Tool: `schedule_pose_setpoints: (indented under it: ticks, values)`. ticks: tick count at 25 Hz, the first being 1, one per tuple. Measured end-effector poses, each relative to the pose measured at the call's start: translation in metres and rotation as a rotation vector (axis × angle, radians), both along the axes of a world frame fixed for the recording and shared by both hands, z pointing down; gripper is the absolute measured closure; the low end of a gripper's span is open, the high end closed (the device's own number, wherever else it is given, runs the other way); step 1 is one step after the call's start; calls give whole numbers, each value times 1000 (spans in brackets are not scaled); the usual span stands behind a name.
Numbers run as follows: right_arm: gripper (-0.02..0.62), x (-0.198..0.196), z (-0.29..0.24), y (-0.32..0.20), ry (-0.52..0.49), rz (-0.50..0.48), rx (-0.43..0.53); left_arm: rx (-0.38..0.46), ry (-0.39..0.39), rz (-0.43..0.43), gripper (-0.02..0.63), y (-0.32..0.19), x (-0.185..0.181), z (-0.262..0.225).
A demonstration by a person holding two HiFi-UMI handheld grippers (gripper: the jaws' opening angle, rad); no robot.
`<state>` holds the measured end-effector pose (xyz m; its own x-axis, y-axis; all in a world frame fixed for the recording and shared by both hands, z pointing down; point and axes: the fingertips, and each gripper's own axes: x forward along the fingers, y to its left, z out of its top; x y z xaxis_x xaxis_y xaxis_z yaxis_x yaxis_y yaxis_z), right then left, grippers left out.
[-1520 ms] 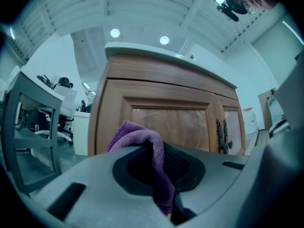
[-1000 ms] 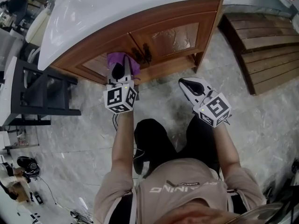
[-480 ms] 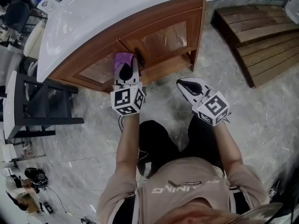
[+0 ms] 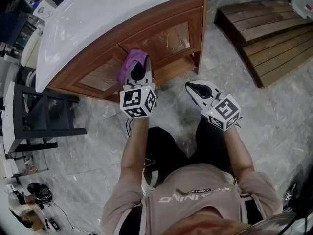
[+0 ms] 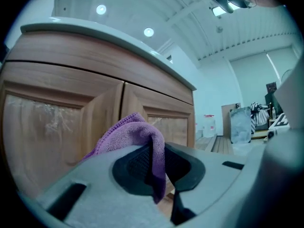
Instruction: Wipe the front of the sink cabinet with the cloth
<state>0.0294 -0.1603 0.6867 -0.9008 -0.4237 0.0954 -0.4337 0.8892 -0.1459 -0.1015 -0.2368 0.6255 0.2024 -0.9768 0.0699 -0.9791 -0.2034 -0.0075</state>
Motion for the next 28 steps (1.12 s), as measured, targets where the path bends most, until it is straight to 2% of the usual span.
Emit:
schedule_pose_setpoints:
  ticks: [2,7,12,16,18,21,25,28]
  values:
    - [583,2,0,-1,2,10,3,-7,17,46,569,-7,17,2]
    - [583,13,-2,-2,18,33,13,-10,39,82,569,-33,40,2]
    - [583,33,-1,-9,24,87,7,-3,-23,119,569,-53,67,12]
    - [583,43,0,-12,26,110,5,25,11,143,569,-63,85,18]
    - [583,47,1,-12,30,117,5,27,4,162,569,-68,96,21]
    - [583,53,4,-12,35,130,-4,-2,23,222,569,-78,120,25]
    - [583,62,10,-12,35,157,-20,0,42,321,569,-91,156,23]
    - [583,67,13,-12,36,172,-27,-15,25,385,569,-98,179,27]
